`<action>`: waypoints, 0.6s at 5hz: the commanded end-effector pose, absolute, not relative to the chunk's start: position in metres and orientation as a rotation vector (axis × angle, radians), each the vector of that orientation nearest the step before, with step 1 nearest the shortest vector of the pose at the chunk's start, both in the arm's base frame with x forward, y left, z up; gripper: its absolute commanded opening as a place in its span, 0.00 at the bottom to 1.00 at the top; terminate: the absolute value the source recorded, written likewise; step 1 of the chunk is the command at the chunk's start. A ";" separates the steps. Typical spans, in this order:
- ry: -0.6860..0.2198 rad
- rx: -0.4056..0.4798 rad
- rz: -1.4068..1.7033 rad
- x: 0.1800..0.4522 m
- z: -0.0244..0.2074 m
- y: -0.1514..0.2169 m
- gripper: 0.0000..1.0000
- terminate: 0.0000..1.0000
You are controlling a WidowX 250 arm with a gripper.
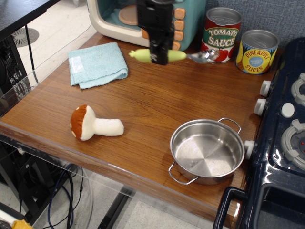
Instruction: Move the spoon to the back right corner
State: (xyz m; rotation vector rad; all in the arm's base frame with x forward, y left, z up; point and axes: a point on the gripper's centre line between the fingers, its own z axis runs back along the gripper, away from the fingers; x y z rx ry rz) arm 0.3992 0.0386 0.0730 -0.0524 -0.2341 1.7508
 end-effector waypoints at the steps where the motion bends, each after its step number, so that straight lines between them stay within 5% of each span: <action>1: -0.323 -0.089 1.646 0.433 0.066 0.009 0.00 0.00; 3: -0.342 -0.068 1.593 0.454 0.041 -0.001 0.00 0.00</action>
